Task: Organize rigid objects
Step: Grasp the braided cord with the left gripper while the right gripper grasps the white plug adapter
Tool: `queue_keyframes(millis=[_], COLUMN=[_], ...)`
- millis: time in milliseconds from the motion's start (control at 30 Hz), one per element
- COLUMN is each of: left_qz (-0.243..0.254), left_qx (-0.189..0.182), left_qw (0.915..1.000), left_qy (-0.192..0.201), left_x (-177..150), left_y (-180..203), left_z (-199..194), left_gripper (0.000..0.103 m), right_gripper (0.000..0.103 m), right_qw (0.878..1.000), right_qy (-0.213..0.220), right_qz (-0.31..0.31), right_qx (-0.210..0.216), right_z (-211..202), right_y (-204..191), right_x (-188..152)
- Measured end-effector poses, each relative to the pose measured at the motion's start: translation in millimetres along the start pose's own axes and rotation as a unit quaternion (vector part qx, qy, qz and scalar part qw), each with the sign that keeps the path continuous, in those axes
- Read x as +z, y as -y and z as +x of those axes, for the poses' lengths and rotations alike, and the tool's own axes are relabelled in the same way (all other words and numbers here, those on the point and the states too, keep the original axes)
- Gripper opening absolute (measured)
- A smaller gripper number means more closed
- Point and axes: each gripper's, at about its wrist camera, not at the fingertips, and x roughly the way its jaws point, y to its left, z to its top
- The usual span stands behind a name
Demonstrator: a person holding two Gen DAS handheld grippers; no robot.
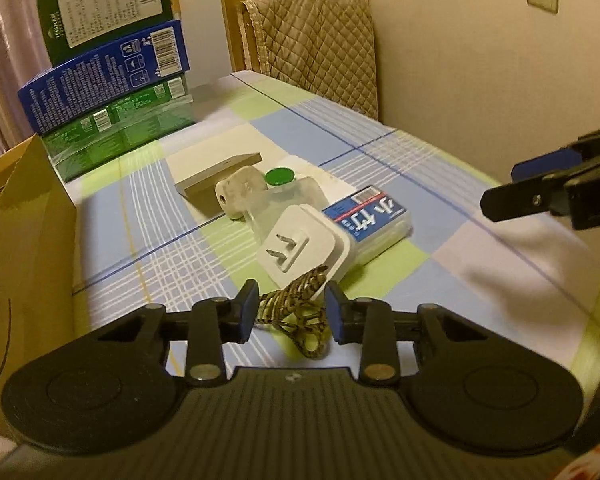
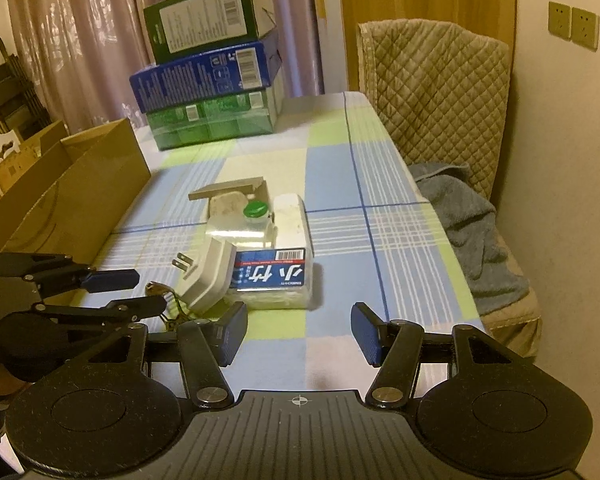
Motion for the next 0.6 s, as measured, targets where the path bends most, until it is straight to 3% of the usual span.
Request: queue_keyframes(millis=[267,600], left_qz=[0.024,-0.046], left_qx=[0.001,0.021], left_qw=[0.9997,0.9987], left_qy=[-0.001,0.003], left_x=[-6,-16], left_y=[-1,-37], left_z=[13,-12], left_gripper=[0.014,0.002], right_gripper=[0.055,0.055], right_qw=[1.000,0.999], right_qy=[-0.012,-0.023], right_qz=[-0.007,-0.032], right_qx=[0.008,0.026], right_z=[18,39], right_y=[-6,-24], right_x=[3,8])
